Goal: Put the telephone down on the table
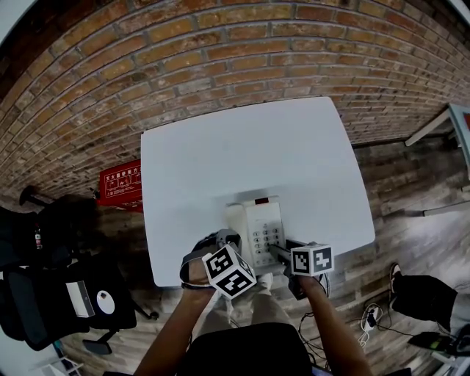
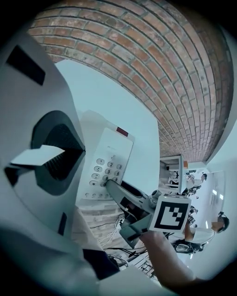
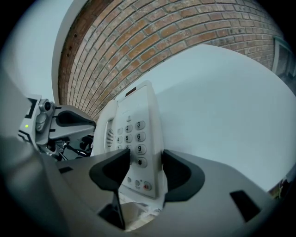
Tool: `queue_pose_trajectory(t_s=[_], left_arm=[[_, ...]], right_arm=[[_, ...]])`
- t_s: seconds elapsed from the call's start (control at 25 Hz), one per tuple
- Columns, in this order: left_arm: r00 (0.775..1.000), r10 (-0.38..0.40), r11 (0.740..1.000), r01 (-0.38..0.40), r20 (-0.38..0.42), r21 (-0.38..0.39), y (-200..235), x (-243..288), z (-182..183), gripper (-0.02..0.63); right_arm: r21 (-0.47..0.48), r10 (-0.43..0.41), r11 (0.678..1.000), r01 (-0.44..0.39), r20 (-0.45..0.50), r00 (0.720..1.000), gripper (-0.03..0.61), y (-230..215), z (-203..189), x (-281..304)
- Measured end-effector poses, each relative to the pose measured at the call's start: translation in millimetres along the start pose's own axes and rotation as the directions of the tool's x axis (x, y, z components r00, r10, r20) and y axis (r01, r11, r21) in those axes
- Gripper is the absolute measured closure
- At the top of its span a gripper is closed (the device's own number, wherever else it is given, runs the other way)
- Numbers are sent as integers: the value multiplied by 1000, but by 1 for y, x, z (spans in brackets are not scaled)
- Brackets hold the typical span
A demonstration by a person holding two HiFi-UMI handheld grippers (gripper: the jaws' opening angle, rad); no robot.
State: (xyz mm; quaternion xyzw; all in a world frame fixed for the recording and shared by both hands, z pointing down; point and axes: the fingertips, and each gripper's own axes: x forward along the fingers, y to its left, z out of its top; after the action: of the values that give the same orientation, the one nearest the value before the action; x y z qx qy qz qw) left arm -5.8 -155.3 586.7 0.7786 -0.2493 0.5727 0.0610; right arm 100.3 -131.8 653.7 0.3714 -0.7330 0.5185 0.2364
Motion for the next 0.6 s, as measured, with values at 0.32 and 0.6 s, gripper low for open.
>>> queue_pose_trajectory(t_s=[0.32, 0.6], left_arm=[[999, 21, 998, -19, -46, 54, 0, 1, 0, 606], [1000, 13, 999, -12, -20, 42, 1, 1, -1, 606]], right_arm=[[-23, -21, 1000, 21, 5, 1000, 351, 2, 3, -6], [-57, -50, 997, 54, 67, 996, 351, 9, 20, -30]])
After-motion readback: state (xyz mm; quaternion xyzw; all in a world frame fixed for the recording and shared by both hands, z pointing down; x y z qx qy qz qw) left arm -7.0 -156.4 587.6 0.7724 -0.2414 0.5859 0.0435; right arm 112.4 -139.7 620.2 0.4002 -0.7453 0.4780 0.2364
